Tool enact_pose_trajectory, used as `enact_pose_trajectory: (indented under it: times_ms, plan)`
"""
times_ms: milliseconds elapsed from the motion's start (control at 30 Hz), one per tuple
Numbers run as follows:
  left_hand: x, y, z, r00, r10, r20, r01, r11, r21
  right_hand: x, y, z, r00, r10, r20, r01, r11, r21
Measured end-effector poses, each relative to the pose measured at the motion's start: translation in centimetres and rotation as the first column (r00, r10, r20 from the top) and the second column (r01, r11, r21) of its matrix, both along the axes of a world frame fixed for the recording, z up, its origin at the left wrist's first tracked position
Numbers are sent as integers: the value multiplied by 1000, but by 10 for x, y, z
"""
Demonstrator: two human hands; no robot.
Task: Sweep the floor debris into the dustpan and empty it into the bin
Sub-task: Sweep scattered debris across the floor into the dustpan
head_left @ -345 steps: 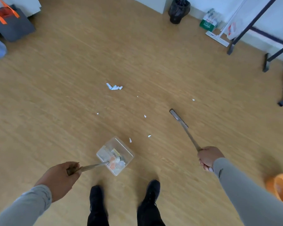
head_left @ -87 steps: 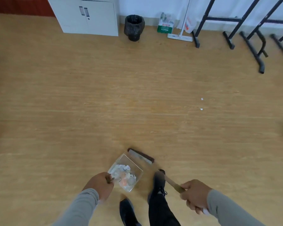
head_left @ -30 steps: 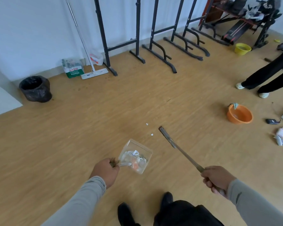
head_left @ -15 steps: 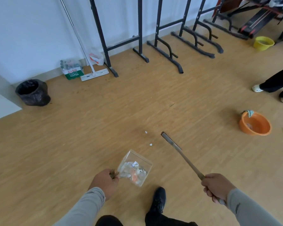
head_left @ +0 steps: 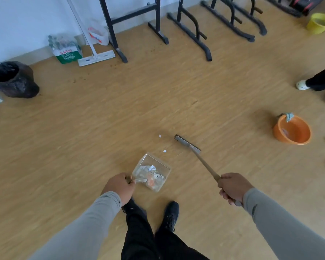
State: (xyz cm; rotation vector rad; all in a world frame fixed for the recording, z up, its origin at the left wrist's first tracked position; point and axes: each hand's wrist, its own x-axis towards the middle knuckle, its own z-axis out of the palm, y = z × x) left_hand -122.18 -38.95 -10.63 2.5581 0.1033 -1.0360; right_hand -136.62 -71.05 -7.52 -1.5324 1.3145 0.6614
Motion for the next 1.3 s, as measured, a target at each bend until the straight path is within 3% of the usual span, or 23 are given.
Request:
enact_pose_trajectory:
  times_ms: [200, 333, 533, 633, 767, 933, 1033, 1200, 1300]
  plan:
    - [22, -25, -25, 1000, -27, 8, 27, 1000, 13, 27, 6, -37, 999, 28, -46, -28, 1000, -1]
    - [41, -42, -28, 999, -37, 35, 36, 999, 33, 18, 26, -59, 972, 195, -131, -192, 981, 35]
    - [45, -45, -31, 999, -29, 46, 28, 999, 18, -6, 3, -6, 932, 323, -164, -297, 941, 165]
    - [44, -38, -31, 997, -68, 46, 66, 997, 40, -16, -40, 32, 967, 221, -122, -202, 968, 151]
    - [44, -35, -30, 993, -99, 59, 95, 993, 63, -22, -36, 42, 964, 245, -103, -239, 969, 68]
    - [44, -35, -30, 994, -85, 64, 82, 995, 48, -1, -2, 7, 904, 401, -147, -409, 912, -33]
    - [46, -34, -32, 994, -89, 55, 88, 995, 36, -1, -2, 11, 814, 535, -226, -562, 824, -74]
    - [45, -35, -32, 994, -106, 37, 104, 994, 35, -16, -49, 47, 865, 448, -228, -434, 894, 109]
    - [42, -31, -29, 993, -114, 14, 114, 993, 26, -27, -71, 72, 896, 393, -205, -381, 919, 98]
